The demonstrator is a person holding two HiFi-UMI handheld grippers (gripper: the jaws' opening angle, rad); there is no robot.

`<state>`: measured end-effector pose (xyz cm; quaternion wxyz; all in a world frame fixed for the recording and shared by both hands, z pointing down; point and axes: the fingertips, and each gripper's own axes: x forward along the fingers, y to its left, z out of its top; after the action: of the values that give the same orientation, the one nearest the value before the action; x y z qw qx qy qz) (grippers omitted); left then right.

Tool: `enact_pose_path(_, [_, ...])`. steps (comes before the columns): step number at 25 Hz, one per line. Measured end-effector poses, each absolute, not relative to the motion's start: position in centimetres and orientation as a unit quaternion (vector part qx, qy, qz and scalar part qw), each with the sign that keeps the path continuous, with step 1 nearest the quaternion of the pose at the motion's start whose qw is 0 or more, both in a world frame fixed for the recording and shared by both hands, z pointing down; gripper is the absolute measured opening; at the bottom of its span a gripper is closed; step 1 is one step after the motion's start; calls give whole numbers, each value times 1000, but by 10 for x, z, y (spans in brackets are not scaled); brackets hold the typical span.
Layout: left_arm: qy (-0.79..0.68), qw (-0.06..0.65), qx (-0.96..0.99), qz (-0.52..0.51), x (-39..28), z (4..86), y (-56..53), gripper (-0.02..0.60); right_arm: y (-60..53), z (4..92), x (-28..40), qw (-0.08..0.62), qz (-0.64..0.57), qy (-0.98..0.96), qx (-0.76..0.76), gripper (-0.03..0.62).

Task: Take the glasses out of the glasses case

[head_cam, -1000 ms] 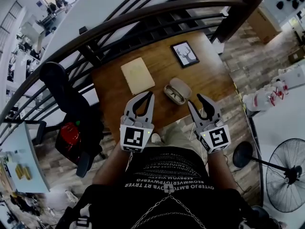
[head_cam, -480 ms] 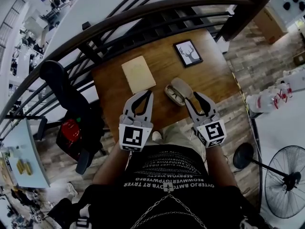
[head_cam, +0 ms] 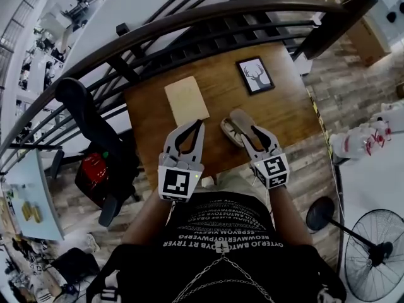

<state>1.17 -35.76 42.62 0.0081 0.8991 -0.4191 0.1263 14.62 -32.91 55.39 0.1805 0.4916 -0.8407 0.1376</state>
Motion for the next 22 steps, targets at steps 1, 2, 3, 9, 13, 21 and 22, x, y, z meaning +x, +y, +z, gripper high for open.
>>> enact_pose_path(1, [-421, 8, 898, 127, 12, 428, -359, 29, -331, 562, 147, 186, 142, -841, 488, 140])
enact_pose_path(2, [-423, 8, 897, 128, 11, 430, -361, 29, -332, 572, 148, 192, 147, -840, 485, 140])
enact_pose_path(3, [-425, 9, 896, 131, 11, 432, -363, 29, -333, 582, 149, 199, 153, -840, 481, 140])
enact_pose_path(9, [-438, 18, 888, 138, 11, 438, -372, 29, -333, 641, 147, 243, 199, -839, 445, 146])
enact_pose_path(13, [-445, 26, 884, 139, 11, 443, -376, 29, -335, 671, 147, 261, 212, -840, 427, 149])
enact_pose_path(21, [-450, 39, 880, 147, 17, 455, -379, 29, -342, 721, 148, 286, 249, -835, 398, 149])
enact_pose_path(22, [-451, 40, 879, 149, 17, 456, -379, 29, -343, 727, 148, 287, 254, -834, 396, 149])
